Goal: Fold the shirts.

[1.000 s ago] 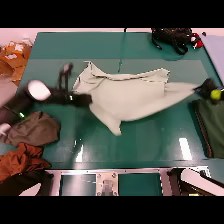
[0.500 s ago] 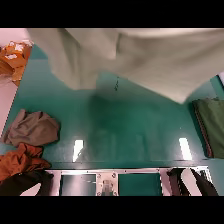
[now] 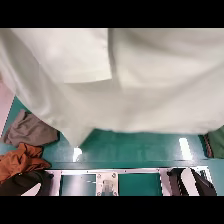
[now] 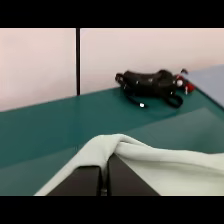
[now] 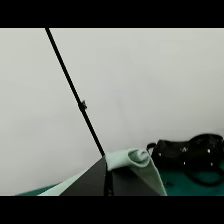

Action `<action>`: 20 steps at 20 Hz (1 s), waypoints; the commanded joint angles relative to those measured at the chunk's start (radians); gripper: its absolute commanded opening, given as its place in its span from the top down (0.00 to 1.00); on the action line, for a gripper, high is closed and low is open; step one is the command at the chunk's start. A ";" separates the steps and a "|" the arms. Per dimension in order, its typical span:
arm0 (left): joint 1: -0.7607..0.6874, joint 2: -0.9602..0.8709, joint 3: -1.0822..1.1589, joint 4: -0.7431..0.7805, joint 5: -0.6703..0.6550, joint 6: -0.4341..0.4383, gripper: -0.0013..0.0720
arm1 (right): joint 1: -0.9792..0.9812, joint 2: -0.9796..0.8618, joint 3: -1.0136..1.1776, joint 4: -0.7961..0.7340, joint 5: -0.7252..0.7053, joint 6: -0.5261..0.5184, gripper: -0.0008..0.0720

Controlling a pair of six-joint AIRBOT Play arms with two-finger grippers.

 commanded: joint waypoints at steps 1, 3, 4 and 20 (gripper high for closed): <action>0.001 -0.061 -0.185 0.033 0.019 -0.001 0.94 | 0.064 -0.042 -0.233 0.001 -0.015 -0.072 0.97; 0.001 -0.168 -0.262 0.032 0.050 -0.001 0.95 | 0.128 -0.107 -0.397 -0.001 -0.084 -0.116 0.97; 0.001 -0.235 -0.283 0.032 0.061 -0.001 0.95 | 0.157 -0.150 -0.465 -0.001 -0.130 -0.132 0.97; 0.267 -0.869 -0.286 -0.503 0.543 0.221 0.95 | 0.336 -1.026 -0.142 0.142 -0.333 -0.183 0.97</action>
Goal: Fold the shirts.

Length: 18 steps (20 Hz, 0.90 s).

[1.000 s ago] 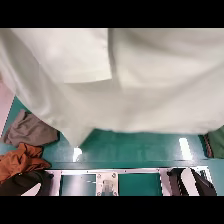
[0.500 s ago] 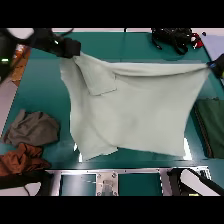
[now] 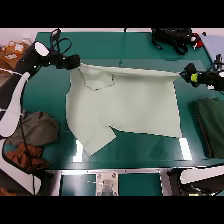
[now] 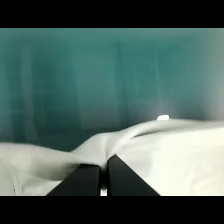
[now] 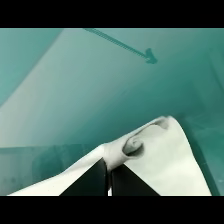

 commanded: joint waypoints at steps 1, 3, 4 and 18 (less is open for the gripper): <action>0.012 -0.037 0.010 -0.082 0.153 0.043 0.95 | 0.037 -0.110 0.157 0.026 -0.003 0.000 0.97; 0.012 -0.037 0.033 -0.082 0.198 0.044 0.95 | 0.055 -0.141 0.232 0.026 -0.004 0.000 0.97; 0.012 -0.037 0.049 -0.081 0.211 0.044 0.95 | 0.061 -0.153 0.258 0.025 -0.005 0.003 0.97; 0.012 -0.064 0.057 0.159 -0.272 0.068 0.94 | 0.048 -0.189 0.257 -0.411 0.382 0.159 0.98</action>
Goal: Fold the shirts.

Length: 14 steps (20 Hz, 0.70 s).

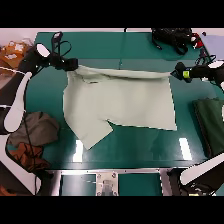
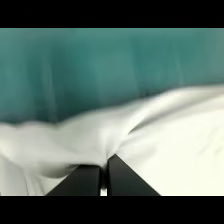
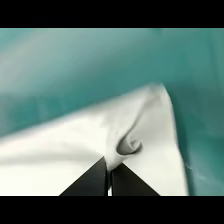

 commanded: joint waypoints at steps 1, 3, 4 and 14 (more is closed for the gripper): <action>-0.001 -0.007 -0.005 0.063 -0.186 -0.002 0.94 | -0.002 0.018 -0.048 -0.178 0.144 0.076 0.98; -0.001 -0.019 -0.005 0.058 -0.225 -0.006 0.95 | 0.002 0.041 -0.107 -0.178 0.144 0.077 0.98; -0.001 -0.026 -0.005 0.055 -0.251 -0.010 0.94 | 0.002 0.048 -0.126 -0.178 0.143 0.077 0.98; -0.001 -0.079 -0.009 0.036 -0.372 -0.073 0.94 | 0.011 0.051 -0.140 -0.177 0.145 0.099 0.97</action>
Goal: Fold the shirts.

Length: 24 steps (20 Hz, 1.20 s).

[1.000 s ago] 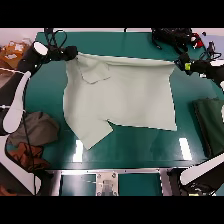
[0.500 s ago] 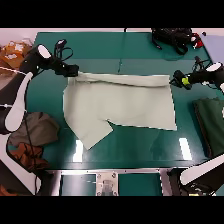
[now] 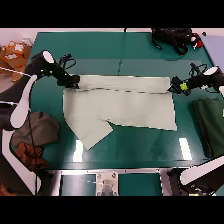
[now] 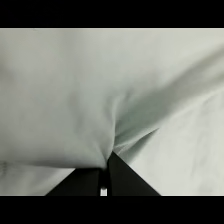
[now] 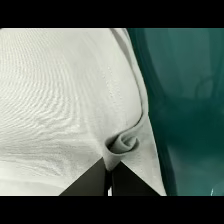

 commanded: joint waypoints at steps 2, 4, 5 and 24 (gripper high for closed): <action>0.000 -0.005 0.001 -0.010 -0.019 -0.026 0.54 | 0.000 0.001 0.006 -0.004 0.029 0.010 0.62; 0.009 0.000 0.019 -0.012 -0.117 -0.032 0.10 | -0.026 0.003 0.057 -0.034 0.145 0.012 0.46; 0.023 0.000 0.044 -0.007 -0.209 -0.040 0.11 | -0.042 0.008 0.085 -0.075 0.210 0.030 0.47; -0.001 0.909 -1.152 -0.004 0.058 -0.239 0.03 | -0.183 0.864 -0.993 -0.088 0.083 0.188 0.30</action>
